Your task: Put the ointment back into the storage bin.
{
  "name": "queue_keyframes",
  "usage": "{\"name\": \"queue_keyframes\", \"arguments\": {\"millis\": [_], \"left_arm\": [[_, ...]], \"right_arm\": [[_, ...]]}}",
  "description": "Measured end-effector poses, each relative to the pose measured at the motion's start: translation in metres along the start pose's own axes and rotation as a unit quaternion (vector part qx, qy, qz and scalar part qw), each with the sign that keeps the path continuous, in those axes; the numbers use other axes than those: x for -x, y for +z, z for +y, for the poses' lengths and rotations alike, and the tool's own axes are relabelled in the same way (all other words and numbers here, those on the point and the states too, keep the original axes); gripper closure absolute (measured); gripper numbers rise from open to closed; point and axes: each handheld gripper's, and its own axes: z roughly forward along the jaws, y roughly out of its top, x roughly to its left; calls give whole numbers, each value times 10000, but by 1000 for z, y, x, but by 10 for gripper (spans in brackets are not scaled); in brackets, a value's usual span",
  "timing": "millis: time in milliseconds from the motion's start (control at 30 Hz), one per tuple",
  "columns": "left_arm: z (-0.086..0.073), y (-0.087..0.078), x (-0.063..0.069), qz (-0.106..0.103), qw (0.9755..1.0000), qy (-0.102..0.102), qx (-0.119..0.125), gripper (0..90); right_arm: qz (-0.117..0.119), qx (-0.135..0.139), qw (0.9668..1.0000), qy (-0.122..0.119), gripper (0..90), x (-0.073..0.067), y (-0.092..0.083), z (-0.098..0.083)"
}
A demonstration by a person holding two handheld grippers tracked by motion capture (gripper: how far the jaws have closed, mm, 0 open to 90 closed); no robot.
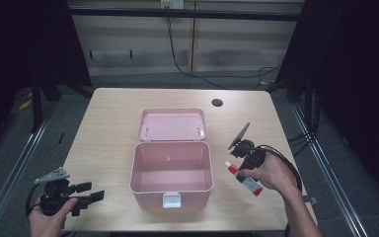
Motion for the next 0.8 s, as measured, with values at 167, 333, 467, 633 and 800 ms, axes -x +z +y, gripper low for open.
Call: {"name": "queue_keyframes", "arguments": {"millis": [167, 333, 467, 633, 800], "left_arm": [[0, 0, 0, -7, 10000, 28, -18, 268], [1, 1, 0, -8, 10000, -23, 6, 268], [0, 1, 0, -18, 10000, -13, -12, 268], [0, 0, -1, -4, 10000, -21, -5, 268], [0, 1, -1, 5, 10000, -12, -12, 268]], "right_arm": [[24, 126, 9996, -235, 707, -1, -14, -4], [82, 181, 9992, -333, 706, 0, -27, -6], [51, 214, 9990, -380, 707, -1, -38, -6], [24, 309, 9989, -358, 707, -3, -53, -5], [17, 358, 9987, -367, 706, -3, -63, -6]]}}
